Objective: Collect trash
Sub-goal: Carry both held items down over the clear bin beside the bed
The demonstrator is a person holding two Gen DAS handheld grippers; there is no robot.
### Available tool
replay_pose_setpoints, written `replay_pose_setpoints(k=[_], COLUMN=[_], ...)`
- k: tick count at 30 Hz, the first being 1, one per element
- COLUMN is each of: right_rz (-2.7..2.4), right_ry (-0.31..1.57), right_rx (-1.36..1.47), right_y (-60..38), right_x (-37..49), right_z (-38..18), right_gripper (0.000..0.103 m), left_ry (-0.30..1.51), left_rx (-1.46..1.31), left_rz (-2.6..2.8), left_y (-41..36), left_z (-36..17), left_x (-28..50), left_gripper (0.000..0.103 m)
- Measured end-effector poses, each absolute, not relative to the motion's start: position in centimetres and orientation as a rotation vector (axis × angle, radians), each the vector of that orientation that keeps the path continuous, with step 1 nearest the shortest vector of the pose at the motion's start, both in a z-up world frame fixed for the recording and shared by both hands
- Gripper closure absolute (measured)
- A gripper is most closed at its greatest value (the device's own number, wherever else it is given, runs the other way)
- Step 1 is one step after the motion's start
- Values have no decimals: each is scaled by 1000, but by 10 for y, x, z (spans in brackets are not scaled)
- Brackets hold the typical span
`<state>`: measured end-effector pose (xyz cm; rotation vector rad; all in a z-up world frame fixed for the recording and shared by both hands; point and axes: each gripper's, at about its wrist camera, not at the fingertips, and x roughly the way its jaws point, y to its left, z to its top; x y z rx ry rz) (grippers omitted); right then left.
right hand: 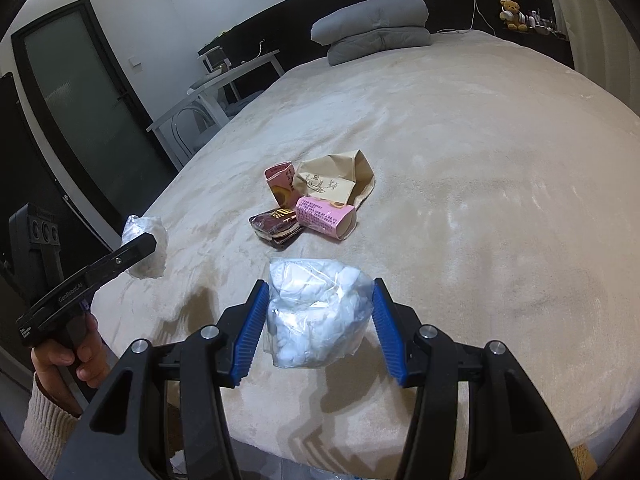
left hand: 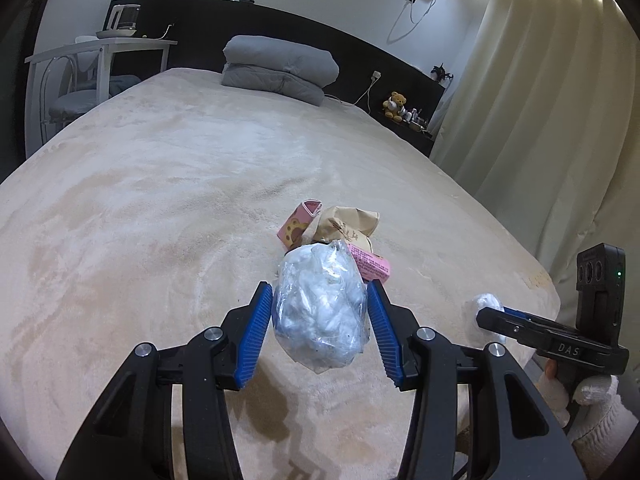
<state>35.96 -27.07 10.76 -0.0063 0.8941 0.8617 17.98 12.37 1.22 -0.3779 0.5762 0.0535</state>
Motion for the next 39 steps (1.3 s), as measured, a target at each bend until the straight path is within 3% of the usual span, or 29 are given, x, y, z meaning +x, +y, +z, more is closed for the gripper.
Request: replay_pose_setpoints(k=[24,39], right_rz=[891,946], right_ry=[872,919], right_rx=[145,161], right_y=[-347,-355], right_x=[260,236], right_z=[111,98], right_gripper=[51,51], left_ry=[539,577], left_rx=[-372,-334], left_rz=[-24,-57], left_y=[39,6], left_z=[2,-12], left_x=[76,57], left_gripper=[55,55])
